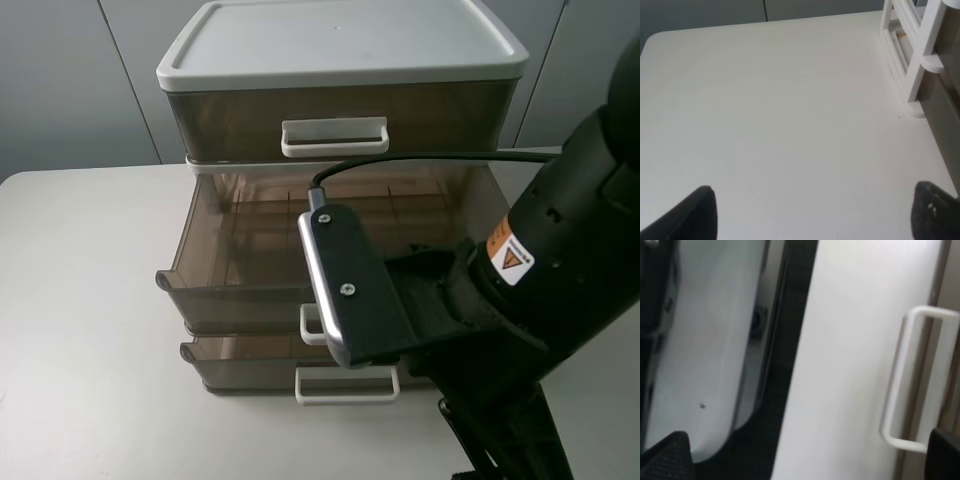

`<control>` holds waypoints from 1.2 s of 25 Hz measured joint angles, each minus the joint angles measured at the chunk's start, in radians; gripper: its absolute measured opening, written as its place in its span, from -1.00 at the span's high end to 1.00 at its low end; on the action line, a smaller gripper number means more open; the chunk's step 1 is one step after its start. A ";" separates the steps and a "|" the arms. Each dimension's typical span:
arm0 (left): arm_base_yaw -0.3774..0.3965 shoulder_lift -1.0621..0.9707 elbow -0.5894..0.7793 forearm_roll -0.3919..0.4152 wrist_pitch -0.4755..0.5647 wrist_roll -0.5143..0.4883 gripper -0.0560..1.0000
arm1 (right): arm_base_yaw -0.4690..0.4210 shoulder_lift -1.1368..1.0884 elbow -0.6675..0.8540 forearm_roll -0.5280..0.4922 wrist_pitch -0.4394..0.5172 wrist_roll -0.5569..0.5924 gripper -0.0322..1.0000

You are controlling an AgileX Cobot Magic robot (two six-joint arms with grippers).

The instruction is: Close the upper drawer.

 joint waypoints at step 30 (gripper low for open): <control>0.000 0.000 0.000 0.000 0.000 0.000 -0.51 | 0.074 0.078 0.092 -0.177 -0.313 0.021 -0.41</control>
